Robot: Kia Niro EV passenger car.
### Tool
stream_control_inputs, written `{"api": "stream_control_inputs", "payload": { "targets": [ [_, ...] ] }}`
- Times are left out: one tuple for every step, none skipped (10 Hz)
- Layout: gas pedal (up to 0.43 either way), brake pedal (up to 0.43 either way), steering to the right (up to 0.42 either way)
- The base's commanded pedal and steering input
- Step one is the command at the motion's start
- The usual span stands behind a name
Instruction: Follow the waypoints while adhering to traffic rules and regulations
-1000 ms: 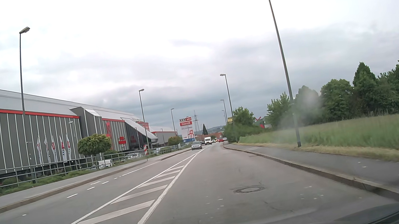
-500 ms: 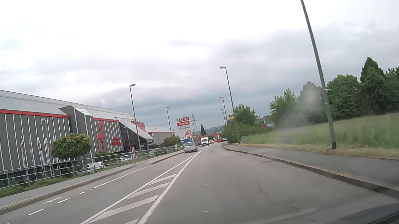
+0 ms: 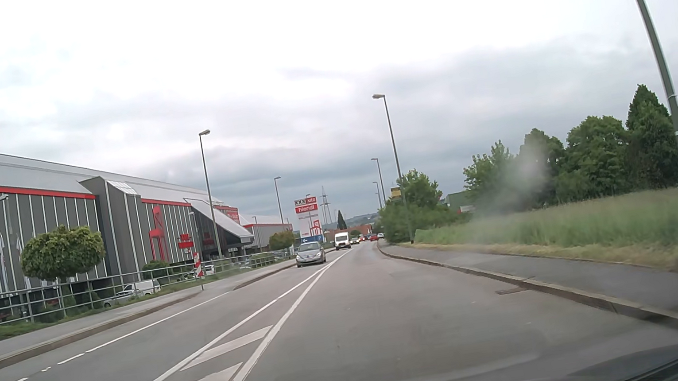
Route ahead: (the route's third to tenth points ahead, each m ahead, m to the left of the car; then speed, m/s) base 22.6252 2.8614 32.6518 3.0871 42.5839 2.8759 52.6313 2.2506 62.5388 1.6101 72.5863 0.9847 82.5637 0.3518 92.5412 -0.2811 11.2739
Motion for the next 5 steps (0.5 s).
{"api": "stream_control_inputs", "payload": {
  "targets": [
    [0.197,0.0,0.004],
    [0.197,0.0,0.004],
    [0.169,0.0,0.004],
    [0.138,0.0,0.004],
    [0.118,0.0,0.004]
  ]
}}
